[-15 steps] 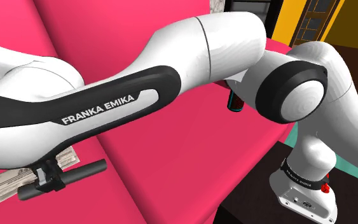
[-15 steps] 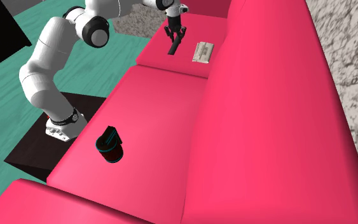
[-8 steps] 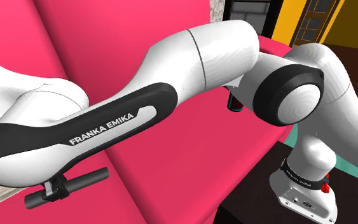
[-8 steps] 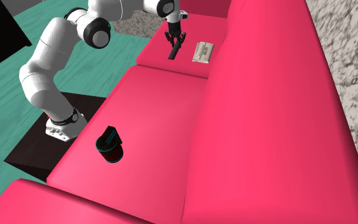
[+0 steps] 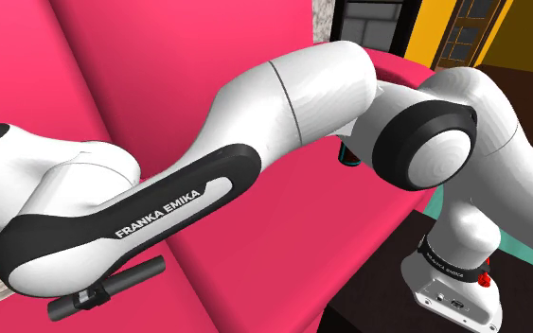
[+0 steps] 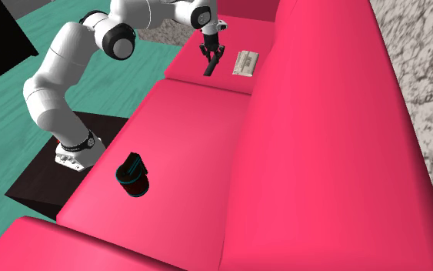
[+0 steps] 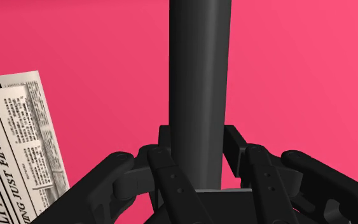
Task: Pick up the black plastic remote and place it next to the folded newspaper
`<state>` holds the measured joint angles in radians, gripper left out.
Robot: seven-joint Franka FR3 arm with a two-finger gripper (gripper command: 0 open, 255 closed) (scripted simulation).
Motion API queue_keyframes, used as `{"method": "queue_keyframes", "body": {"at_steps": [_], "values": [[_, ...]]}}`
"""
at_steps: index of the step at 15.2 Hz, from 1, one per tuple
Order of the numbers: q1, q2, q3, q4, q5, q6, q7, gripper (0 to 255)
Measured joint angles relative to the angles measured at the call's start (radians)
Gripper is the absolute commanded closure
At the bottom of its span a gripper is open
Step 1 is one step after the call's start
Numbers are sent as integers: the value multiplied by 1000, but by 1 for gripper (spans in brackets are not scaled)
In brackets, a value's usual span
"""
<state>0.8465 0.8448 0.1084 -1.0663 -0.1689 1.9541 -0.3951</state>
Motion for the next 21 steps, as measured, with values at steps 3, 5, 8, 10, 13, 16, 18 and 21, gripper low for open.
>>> {"method": "queue_keyframes", "body": {"at_steps": [3, 5, 8, 10, 13, 16, 18, 21], "values": [[0, 0, 0, -2, 0, 2, 0, 255], [0, 1, 0, -1, 0, 2, 1, 255], [0, 2, 0, 0, 0, 1, 0, 0], [0, 3, 0, 1, 0, 0, 0, 0], [1, -1, 0, 9, 1, -12, 0, 0], [2, -37, 3, 24, 4, -62, -4, 0], [5, -35, 3, 52, 5, -89, -5, 0], [7, -35, 4, 61, 5, -97, -5, 0]]}}
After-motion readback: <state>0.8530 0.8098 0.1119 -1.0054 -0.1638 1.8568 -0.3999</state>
